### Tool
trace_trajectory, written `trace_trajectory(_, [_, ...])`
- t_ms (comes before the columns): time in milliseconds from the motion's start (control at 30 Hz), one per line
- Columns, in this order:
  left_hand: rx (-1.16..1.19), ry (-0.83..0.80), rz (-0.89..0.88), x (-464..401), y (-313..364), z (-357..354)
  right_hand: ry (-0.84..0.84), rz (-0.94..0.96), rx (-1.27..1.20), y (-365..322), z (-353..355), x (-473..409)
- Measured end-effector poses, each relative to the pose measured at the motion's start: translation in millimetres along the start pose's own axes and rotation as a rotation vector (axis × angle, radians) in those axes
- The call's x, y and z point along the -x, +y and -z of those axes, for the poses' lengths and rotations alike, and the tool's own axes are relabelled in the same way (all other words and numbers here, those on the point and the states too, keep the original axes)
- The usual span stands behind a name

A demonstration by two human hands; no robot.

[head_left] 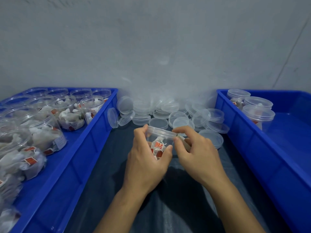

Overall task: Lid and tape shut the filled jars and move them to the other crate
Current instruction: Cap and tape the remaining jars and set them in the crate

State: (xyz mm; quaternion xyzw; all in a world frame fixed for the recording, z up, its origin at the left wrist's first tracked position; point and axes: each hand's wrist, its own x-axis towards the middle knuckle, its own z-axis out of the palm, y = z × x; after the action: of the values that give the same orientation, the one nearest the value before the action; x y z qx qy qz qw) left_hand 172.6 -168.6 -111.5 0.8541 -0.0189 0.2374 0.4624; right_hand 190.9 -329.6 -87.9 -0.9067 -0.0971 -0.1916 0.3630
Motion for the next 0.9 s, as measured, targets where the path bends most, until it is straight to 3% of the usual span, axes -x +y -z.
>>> trace_trajectory(167, [-0.205, 0.161, -0.012, 4, 15, 1, -0.013, 0.049, 0.038, -5, -3, 2])
trace_trajectory(300, [-0.212, 0.179, 0.061, 3, 16, -1, -0.050, 0.061, 0.030, -10, -3, 4])
trace_trajectory(900, [0.291, 0.100, 0.176, -12, -3, 6, -0.043, 0.048, 0.073, 2, 4, -1])
